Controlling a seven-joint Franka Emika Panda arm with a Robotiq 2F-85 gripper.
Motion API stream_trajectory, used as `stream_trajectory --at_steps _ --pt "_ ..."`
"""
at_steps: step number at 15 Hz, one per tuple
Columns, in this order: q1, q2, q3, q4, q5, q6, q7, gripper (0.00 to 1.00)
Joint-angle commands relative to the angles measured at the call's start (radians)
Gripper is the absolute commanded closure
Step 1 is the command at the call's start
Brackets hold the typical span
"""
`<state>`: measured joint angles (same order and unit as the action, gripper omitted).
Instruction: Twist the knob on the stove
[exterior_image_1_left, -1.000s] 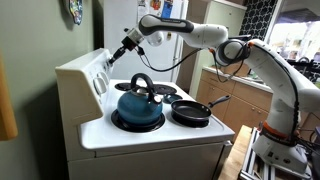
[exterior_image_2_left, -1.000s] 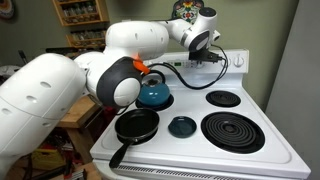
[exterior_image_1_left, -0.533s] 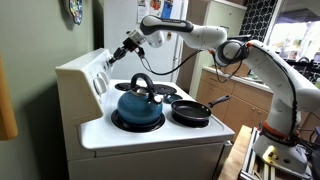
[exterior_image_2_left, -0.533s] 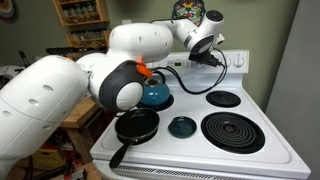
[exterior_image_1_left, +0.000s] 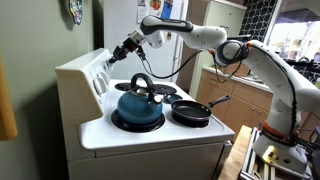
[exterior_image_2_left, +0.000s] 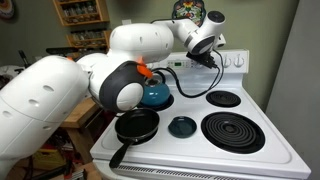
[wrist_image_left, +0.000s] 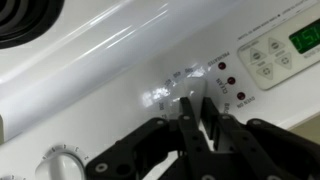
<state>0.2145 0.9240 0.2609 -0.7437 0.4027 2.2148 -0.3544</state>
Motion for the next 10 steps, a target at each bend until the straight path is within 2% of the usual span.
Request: stream_trajectory --at_steps 1,10 --pt "0.009 0.041 0.006 0.044 0.027 0.031 0.091 0.96" --pt "-0.003 0.056 0.027 0.054 0.084 0.043 0.176 0.96"
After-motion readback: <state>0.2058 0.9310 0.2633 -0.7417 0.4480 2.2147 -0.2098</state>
